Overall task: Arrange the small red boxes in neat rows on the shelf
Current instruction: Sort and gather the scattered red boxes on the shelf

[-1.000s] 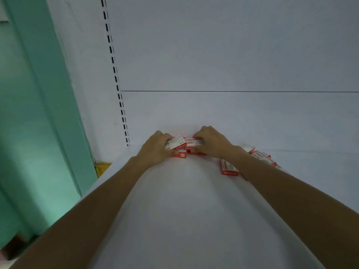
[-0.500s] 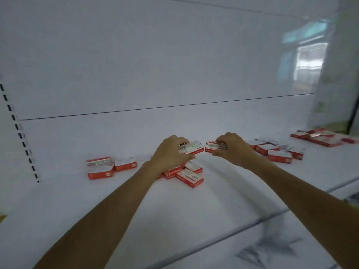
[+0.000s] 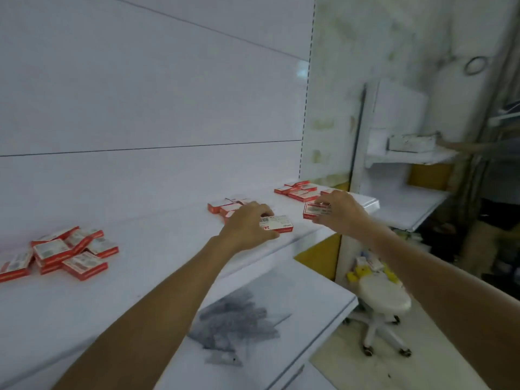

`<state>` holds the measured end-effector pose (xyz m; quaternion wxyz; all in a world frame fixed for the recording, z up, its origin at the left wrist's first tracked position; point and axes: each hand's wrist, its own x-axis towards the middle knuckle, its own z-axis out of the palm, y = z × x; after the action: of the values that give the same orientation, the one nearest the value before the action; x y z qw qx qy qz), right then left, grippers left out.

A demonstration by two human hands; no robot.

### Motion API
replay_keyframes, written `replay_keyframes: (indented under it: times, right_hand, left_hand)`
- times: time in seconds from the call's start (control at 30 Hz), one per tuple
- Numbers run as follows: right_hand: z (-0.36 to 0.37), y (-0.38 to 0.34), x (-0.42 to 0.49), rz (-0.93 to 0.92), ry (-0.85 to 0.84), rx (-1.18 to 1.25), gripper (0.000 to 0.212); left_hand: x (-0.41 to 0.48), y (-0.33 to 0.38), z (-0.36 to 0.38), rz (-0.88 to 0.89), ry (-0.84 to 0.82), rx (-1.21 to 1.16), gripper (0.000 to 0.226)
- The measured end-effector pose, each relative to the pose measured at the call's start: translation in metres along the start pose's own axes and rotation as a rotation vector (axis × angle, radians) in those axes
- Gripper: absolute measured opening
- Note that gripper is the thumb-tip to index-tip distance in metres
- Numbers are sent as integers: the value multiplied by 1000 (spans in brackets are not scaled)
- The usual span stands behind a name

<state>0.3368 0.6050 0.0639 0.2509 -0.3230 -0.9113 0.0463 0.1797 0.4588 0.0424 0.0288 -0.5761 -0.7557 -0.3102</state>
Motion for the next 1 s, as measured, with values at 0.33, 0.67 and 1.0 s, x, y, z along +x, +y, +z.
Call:
replay_keyframes:
  times: [0.33,0.67,1.0]
  right_hand:
    - [-30,151,-11,9,-58,-101,34]
    - [6,214,75,-8,-13,13,29]
    - [26,272,190,-24,-26,-21,35]
  left_hand:
    - [62,93,105,39,1,-45,41]
    - [168,84,153,51,59,-34,39]
    - [275,65,176,33,24,73,42]
